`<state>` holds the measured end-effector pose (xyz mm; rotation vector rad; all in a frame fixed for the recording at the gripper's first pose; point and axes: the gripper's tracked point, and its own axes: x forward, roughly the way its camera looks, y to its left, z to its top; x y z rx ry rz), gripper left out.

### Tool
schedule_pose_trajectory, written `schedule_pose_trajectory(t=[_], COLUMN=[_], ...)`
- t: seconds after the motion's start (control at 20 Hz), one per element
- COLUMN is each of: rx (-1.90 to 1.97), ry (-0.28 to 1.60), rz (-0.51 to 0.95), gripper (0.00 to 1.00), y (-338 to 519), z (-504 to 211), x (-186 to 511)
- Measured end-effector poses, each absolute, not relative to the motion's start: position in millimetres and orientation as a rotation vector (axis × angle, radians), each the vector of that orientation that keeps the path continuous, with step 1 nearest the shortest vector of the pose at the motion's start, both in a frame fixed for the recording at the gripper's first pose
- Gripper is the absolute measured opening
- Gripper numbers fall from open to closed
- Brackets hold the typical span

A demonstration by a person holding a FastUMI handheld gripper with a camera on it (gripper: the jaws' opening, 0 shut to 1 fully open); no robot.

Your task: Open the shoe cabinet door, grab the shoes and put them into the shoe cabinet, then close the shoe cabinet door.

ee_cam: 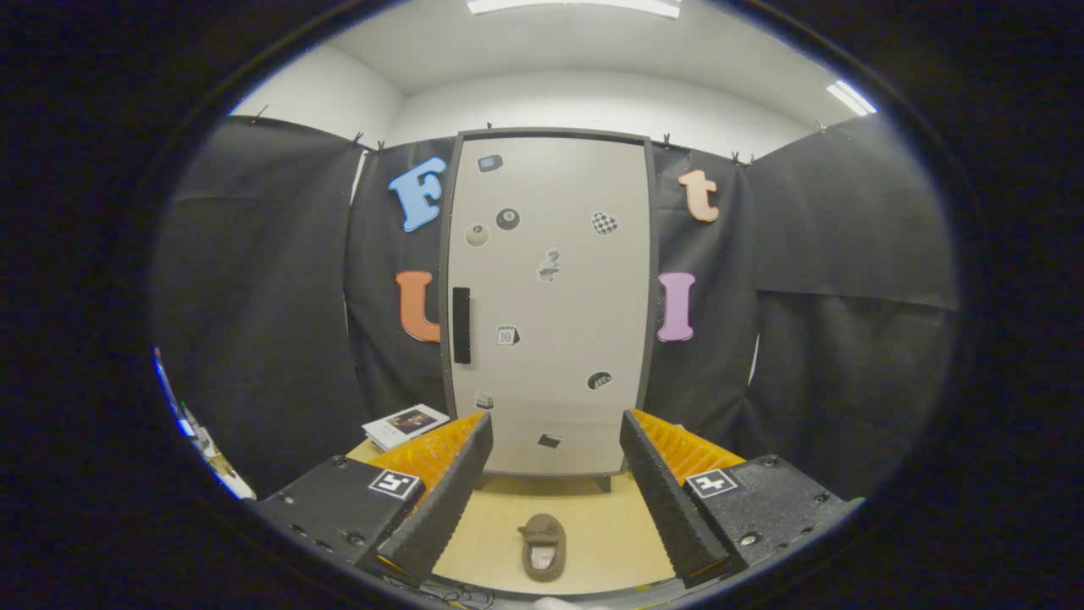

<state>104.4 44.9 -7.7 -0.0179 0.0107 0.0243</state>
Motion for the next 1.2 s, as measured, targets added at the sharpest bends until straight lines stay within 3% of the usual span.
schedule_pose_trajectory(t=[0.65,1.1,1.2], rx=[0.012,0.006,0.025], ry=[0.022,0.054,0.031], rz=[0.209,0.209,0.216], gripper=[0.99,0.99,0.83], y=[158.1,199.5,206.1], z=[11.4,14.3,21.1], x=[309.0,399.8,401.0])
